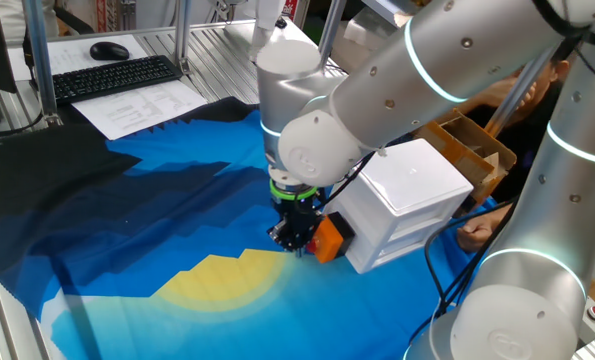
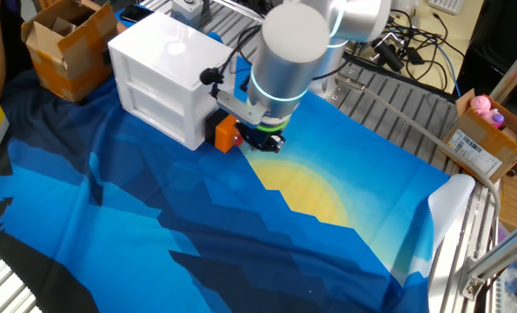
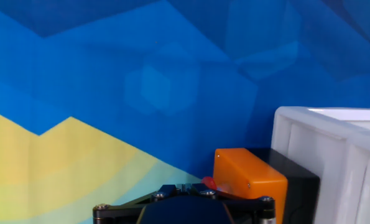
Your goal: Press the button horizontally
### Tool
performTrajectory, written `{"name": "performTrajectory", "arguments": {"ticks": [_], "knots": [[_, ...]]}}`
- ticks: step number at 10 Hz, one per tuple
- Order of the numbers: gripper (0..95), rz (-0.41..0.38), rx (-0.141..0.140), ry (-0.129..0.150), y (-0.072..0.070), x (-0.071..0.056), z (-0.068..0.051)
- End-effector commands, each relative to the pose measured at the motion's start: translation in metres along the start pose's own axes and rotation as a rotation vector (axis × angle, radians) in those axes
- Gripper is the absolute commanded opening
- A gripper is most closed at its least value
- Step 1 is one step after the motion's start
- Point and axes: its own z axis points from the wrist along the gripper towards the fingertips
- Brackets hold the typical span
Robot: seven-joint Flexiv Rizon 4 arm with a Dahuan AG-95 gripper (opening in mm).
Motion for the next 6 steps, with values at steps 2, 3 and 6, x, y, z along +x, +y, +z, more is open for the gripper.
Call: {"name": "performTrajectory", "arguments": {"ticks": [2,3,6], "knots": [[0.0,-0.016,0.048,0.003,-0.005,0.004,-0.012],[0.0,-0.019,0.049,0.003,-0.009,0.005,-0.017],[0.0,-0.027,0.082,0.0,-0.018,0.007,-0.023]]}}
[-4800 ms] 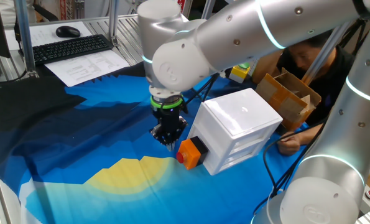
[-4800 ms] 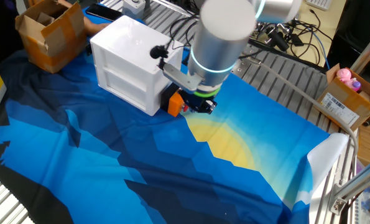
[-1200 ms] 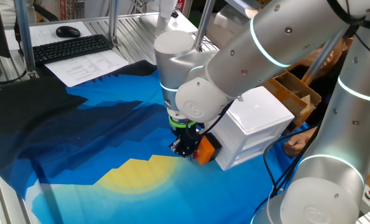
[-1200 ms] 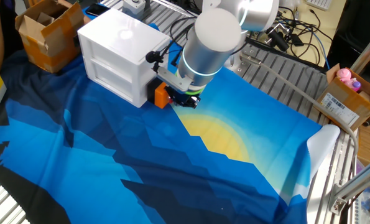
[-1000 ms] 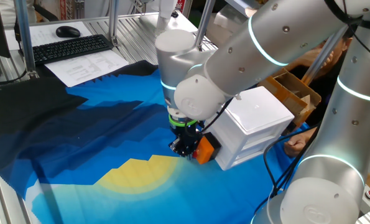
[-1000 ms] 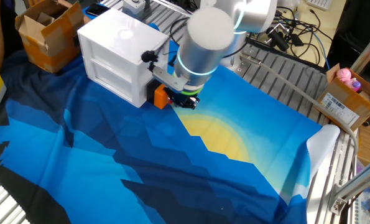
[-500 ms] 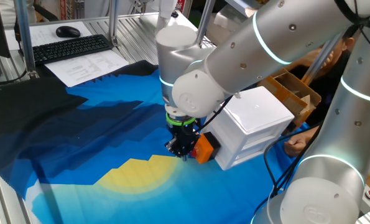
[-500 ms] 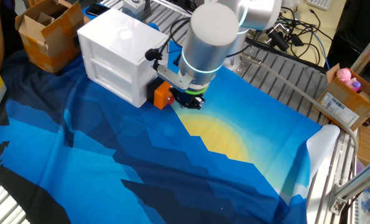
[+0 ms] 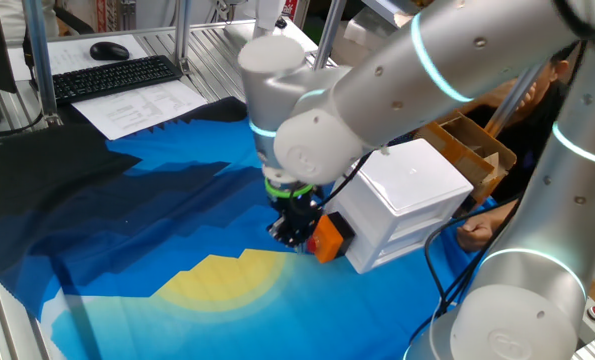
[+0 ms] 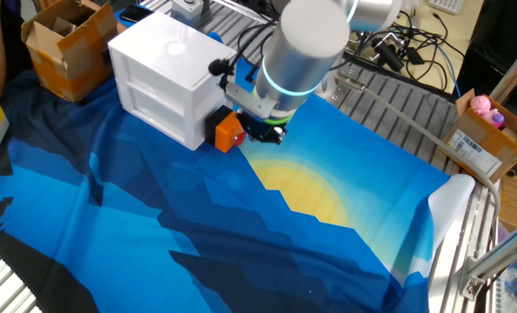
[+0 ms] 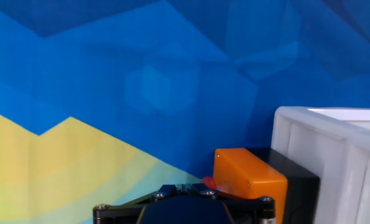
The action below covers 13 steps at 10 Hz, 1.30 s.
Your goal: Press the button horizontally
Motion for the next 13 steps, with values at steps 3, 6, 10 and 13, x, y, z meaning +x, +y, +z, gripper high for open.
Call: {"name": "performTrajectory", "arguments": {"ticks": [3,6,10,13], "knots": [[0.0,-0.003,0.016,0.002,-0.004,-0.004,0.009],[0.0,-0.015,0.046,0.002,-0.012,-0.004,0.014],[0.0,-0.023,0.048,-0.002,-0.025,-0.006,0.022],[0.0,0.008,-0.012,-0.01,-0.023,-0.008,0.024]]}}
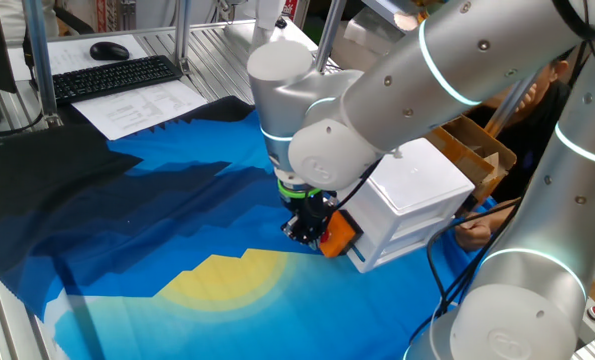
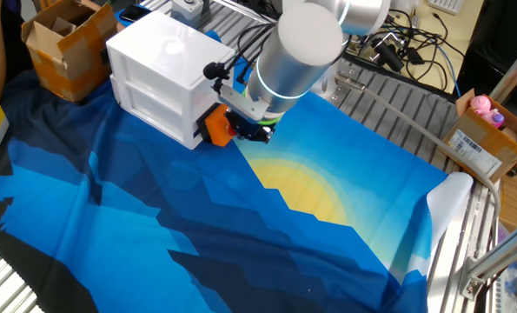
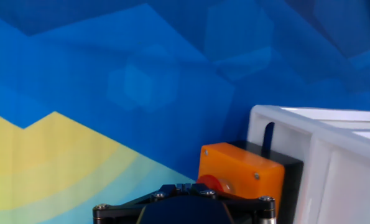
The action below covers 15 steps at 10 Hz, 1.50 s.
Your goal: Press the button horizontally
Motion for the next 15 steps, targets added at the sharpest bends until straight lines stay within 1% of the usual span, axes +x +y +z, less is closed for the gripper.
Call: {"name": "performTrajectory", "arguments": {"ticks": [1,2,3,4,5,6,7,8,9,10,11,12,13,14,15], "knots": [[0.0,0.037,-0.087,-0.012,0.004,-0.002,0.002],[0.0,0.037,-0.113,-0.016,0.009,-0.006,0.003],[0.0,0.058,-0.158,-0.018,0.018,-0.011,0.002],[0.0,0.067,-0.174,-0.016,0.025,-0.015,-0.001],[0.0,0.074,-0.199,-0.015,0.031,-0.017,-0.005],[0.0,0.088,-0.254,-0.011,0.04,-0.017,-0.013],[0.0,0.105,-0.308,-0.004,0.045,-0.014,-0.017],[0.0,0.137,-0.371,0.005,0.049,-0.01,-0.021],[0.0,0.183,-0.454,0.019,0.054,-0.006,-0.025],[0.0,0.22,-0.493,0.024,0.06,0.001,-0.032],[0.0,0.224,-0.476,0.021,0.063,0.005,-0.035],[0.0,0.232,-0.471,0.019,0.068,0.007,-0.042],[0.0,0.248,-0.471,0.017,0.072,0.008,-0.048],[0.0,0.264,-0.48,0.021,0.075,0.01,-0.054],[0.0,0.271,-0.486,0.039,0.079,0.012,-0.06]]}}
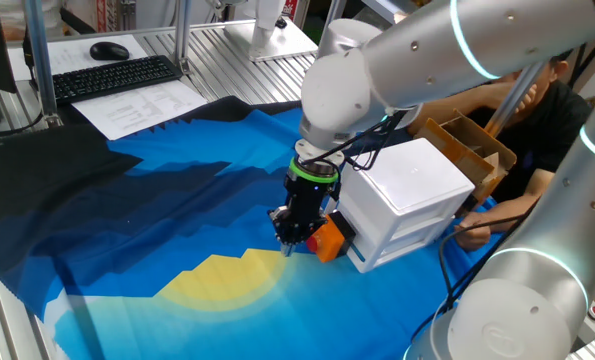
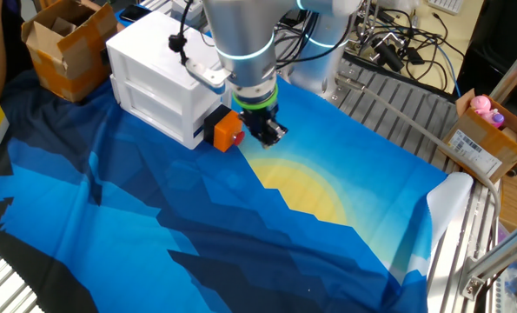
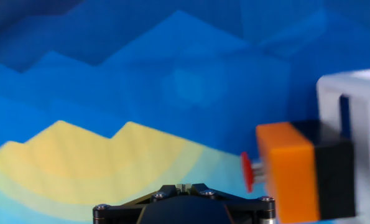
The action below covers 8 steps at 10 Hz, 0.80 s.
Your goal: Press the button horizontally
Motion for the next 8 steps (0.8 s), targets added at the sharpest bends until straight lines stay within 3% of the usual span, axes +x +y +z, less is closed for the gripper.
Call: {"name": "performTrajectory", "arguments": {"ticks": [1,6,8], "knots": [[0.0,0.034,0.001,0.012,0.0102,0.0085,-0.0074],[0.0,0.119,0.015,0.007,0.0116,0.0093,-0.0085],[0.0,0.14,0.021,0.026,0.0138,0.0105,-0.0094]]}}
